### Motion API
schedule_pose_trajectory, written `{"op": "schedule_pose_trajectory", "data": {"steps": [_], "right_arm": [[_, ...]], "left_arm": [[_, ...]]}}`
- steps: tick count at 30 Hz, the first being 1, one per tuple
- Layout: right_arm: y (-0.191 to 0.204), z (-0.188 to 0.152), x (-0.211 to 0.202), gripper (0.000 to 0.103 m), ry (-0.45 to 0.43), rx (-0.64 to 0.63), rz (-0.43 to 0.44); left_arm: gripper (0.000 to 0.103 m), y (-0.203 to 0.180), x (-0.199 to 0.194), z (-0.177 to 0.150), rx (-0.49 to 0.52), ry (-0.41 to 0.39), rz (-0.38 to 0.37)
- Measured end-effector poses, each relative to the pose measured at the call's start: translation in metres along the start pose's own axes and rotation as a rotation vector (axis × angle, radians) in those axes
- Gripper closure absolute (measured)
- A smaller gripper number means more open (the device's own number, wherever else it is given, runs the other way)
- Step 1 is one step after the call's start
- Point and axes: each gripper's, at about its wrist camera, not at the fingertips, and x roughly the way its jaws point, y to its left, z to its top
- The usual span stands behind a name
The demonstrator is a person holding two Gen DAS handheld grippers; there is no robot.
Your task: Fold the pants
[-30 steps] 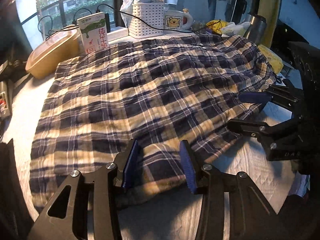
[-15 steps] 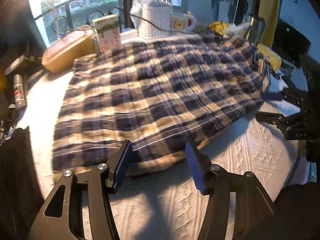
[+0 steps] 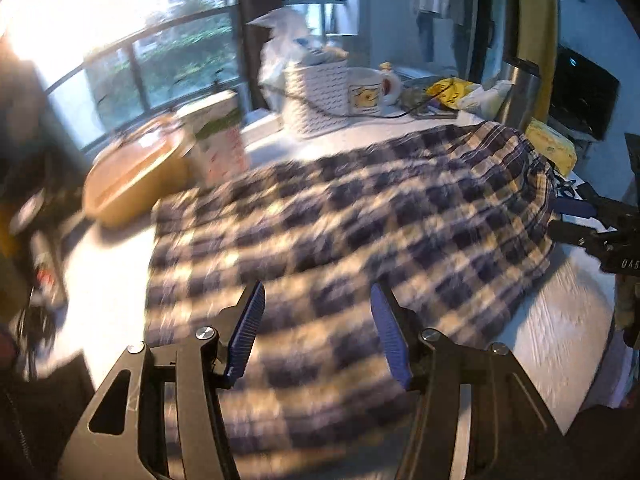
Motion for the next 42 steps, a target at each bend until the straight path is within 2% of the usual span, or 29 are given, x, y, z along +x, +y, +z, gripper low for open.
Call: {"op": "schedule_pose_trajectory", "data": {"steps": [6, 9, 13, 14, 15, 17, 18, 20, 23, 26, 30, 33, 36, 38, 40, 42], "right_arm": [[0.009, 0.028, 0.026, 0.030, 0.000, -0.020, 0.024], [0.011, 0.041, 0.045, 0.030, 0.017, -0.057, -0.007], [0.010, 0.054, 0.070, 0.030, 0.057, -0.086, -0.026], [0.010, 0.056, 0.077, 0.027, 0.072, -0.096, -0.027], [0.011, 0.057, 0.088, 0.025, 0.101, -0.112, -0.034], [0.014, 0.056, 0.105, 0.023, 0.140, -0.153, -0.063], [0.014, 0.055, 0.110, 0.022, 0.146, -0.164, -0.077], [0.012, 0.055, 0.115, 0.018, 0.141, -0.162, -0.085], [0.005, 0.059, 0.119, 0.018, 0.143, -0.144, -0.106], [0.003, 0.059, 0.117, 0.018, 0.142, -0.144, -0.113], [0.003, 0.059, 0.106, 0.018, 0.108, -0.128, -0.113], [0.001, 0.062, 0.091, 0.018, 0.047, -0.111, -0.065], [-0.009, 0.061, 0.093, 0.018, 0.062, -0.080, -0.109], [-0.016, 0.059, 0.089, 0.018, 0.062, -0.062, -0.114], [-0.019, 0.057, 0.080, 0.018, 0.049, -0.056, -0.115], [-0.024, 0.054, 0.069, 0.018, 0.035, -0.037, -0.114]], "left_arm": [[0.048, -0.025, 0.046, 0.044, 0.107, 0.049, -0.052], [0.048, -0.035, 0.069, 0.058, 0.151, 0.081, -0.054], [0.048, -0.038, 0.100, 0.065, 0.172, 0.126, -0.051], [0.048, -0.035, 0.112, 0.064, 0.170, 0.158, -0.042], [0.047, -0.032, 0.120, 0.063, 0.164, 0.179, -0.035], [0.033, -0.021, 0.125, 0.063, 0.118, 0.178, -0.056], [0.032, -0.014, 0.128, 0.065, 0.096, 0.193, -0.060], [0.031, -0.002, 0.131, 0.068, 0.072, 0.200, -0.036], [0.031, 0.019, 0.133, 0.072, 0.010, 0.200, -0.005], [0.032, 0.038, 0.129, 0.077, -0.046, 0.181, 0.056], [0.032, 0.055, 0.121, 0.091, -0.143, 0.160, -0.001], [0.032, 0.060, 0.137, 0.094, -0.139, 0.188, 0.015], [0.031, 0.066, 0.158, 0.092, -0.131, 0.221, 0.073], [0.031, 0.070, 0.156, 0.091, -0.139, 0.209, 0.087], [0.031, 0.073, 0.147, 0.091, -0.143, 0.188, 0.142], [0.032, 0.079, 0.135, 0.089, -0.166, 0.166, 0.140]]}}
